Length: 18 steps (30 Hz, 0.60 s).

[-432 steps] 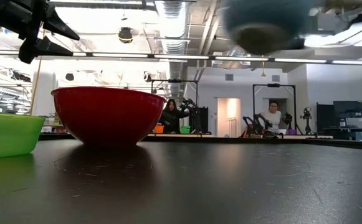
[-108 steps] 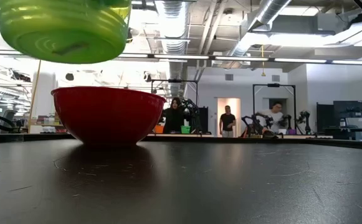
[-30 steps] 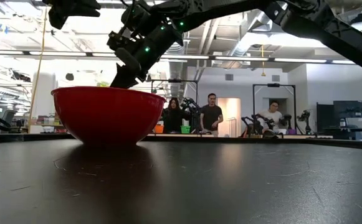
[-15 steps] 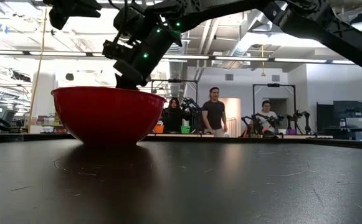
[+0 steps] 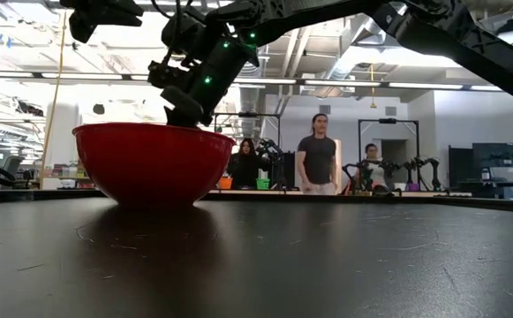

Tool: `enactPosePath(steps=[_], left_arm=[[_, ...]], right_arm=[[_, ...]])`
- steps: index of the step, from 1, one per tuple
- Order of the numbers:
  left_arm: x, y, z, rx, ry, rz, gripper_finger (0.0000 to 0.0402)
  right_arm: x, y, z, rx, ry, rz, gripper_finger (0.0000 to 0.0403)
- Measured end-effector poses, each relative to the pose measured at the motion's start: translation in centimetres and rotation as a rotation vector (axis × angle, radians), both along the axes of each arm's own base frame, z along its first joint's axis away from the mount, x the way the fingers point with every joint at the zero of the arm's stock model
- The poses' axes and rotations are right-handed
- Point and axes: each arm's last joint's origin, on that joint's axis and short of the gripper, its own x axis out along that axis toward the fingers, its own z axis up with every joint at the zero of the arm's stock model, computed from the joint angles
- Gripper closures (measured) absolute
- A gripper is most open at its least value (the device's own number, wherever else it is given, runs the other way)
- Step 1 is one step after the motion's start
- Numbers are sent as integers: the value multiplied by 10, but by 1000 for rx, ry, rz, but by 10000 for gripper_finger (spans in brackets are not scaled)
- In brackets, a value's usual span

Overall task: Nest bowls inside each other
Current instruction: Stack the green bowl on top of the orange and blue bowl, then return to Home Position

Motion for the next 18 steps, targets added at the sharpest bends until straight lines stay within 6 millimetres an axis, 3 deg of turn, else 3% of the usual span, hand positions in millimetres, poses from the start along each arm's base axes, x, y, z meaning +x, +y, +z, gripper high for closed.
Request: enactPosePath(steps=[9, 18], left_arm=[[0, 0, 0, 4, 4, -2, 315], [0, -1, -1, -6, 11, -29, 315]], right_arm=[[-9, -5, 24, 44, -22, -60, 216], [-52, -6, 71, 213, 92, -38, 176]])
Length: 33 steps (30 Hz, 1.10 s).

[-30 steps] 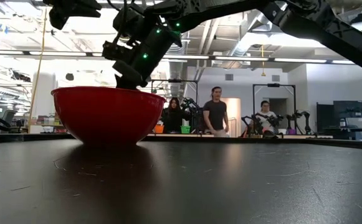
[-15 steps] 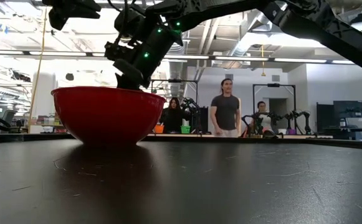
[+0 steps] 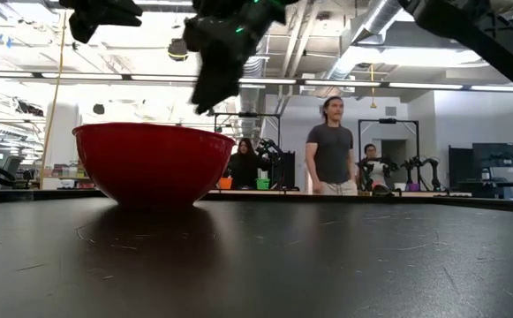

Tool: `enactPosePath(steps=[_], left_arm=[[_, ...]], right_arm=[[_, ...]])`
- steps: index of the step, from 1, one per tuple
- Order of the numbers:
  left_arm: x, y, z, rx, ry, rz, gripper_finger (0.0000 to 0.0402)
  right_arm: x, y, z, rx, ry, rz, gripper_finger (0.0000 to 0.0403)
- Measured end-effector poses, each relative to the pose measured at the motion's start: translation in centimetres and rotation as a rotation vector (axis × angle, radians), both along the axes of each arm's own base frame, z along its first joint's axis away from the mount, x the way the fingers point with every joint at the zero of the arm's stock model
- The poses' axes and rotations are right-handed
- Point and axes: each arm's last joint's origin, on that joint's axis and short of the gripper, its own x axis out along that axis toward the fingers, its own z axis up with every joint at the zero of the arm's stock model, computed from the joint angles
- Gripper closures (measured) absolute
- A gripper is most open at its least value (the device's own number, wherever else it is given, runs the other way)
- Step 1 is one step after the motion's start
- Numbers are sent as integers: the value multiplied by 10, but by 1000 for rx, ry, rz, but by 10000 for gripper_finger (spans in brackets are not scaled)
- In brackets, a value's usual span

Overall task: Nest bowls inside each other
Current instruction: Return to Home Position

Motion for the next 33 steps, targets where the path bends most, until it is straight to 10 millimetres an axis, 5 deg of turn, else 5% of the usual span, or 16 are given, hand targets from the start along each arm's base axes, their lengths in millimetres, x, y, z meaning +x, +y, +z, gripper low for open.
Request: enactPosePath(steps=[8, 16, 20, 24, 28, 33], left_arm=[[1, -2, -7, -24, 69, -48, 315], [-3, -6, -7, -40, 66, -123, 315], [-11, -8, -10, -39, -30, -143, 315], [-13, -11, -40, -65, -239, -178, 315], [-18, -11, -72, -93, -357, -189, 315], [-35, -6, -82, -99, -428, -157, 315]], right_arm=[[-51, 7, 21, 198, 271, 62, 193], [-106, 45, 35, 254, 323, 159, 235], [-149, 63, 28, 278, 176, 143, 265], [-194, 73, 5, 307, -110, 58, 291], [-230, 70, -29, 378, -461, -49, 306], [-273, 57, -67, 468, -750, -151, 320]])
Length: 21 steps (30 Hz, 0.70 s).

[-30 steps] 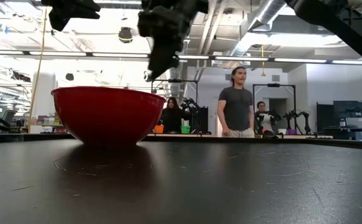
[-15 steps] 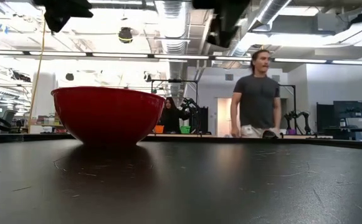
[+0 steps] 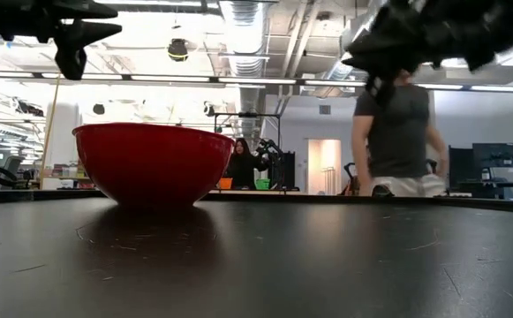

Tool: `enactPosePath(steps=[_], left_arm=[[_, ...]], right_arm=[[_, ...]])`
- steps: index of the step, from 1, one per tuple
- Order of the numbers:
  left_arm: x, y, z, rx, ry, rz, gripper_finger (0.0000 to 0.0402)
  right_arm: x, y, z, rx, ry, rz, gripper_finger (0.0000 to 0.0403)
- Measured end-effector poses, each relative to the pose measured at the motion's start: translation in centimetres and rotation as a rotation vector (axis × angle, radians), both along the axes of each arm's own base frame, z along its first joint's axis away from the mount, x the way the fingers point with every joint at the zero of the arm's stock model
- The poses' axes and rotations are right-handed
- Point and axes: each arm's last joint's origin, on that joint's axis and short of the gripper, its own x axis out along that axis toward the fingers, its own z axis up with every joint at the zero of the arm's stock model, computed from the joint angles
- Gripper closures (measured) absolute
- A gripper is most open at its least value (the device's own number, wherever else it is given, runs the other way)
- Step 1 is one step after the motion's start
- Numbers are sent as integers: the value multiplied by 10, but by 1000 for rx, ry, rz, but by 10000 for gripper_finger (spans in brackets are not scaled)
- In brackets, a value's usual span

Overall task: Nest bowls inside each other
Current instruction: Return to Home Position

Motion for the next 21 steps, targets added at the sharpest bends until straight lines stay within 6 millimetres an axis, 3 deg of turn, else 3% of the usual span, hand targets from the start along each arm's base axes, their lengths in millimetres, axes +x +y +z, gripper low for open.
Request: enactPosePath(steps=[5, 10, 16, 21], left_arm=[[-13, 3, -13, -21, -70, 4, 315], [-5, 1, -28, -66, -48, -12, 315], [0, 0, -47, -106, -47, -24, 315], [4, 0, -63, -139, -13, -3, 315]], right_arm=[[-35, -14, -28, 52, -47, -114, 338], [-57, -21, -38, 44, -96, -186, 351], [-72, -23, -33, 11, -167, -70, 362], [-82, -24, -43, 6, -173, -12, 374]])
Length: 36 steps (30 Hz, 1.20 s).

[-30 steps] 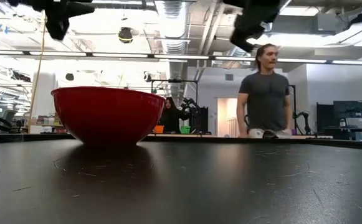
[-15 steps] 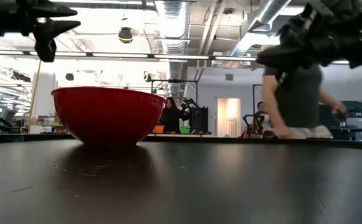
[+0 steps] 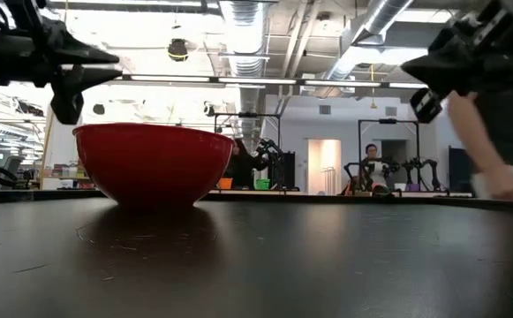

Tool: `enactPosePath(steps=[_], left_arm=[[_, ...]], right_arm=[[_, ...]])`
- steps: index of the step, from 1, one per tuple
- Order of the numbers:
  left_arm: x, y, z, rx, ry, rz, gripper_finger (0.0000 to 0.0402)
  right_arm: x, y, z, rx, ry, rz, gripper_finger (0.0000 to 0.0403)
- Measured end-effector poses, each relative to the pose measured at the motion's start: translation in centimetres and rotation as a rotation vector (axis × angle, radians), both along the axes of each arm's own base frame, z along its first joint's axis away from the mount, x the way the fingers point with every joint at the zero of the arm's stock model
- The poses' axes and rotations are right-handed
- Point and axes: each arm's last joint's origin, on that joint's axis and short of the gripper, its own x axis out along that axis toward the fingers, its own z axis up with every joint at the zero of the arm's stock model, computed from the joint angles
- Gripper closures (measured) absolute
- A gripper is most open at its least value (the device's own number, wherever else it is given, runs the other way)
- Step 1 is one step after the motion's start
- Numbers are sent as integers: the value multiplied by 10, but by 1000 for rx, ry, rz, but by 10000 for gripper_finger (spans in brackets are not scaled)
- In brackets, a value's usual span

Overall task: Nest bowls inside each other
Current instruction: Return to Home Position

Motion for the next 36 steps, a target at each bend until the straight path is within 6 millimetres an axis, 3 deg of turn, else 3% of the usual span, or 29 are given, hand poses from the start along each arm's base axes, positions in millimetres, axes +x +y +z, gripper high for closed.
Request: enactPosePath(steps=[7, 15, 22, 36], left_arm=[[0, 1, -1, 43, 27, 52, 315], [1, 2, -10, 130, 138, 91, 315], [1, 2, -10, 209, 160, 101, 315], [1, 2, -10, 200, 158, 100, 315]], right_arm=[[-10, -3, -25, 15, 46, -10, 389], [-10, -4, -30, -154, 52, -25, 389], [-10, -5, -31, -152, 63, -46, 389], [-10, -5, -31, -152, 65, -49, 389]])
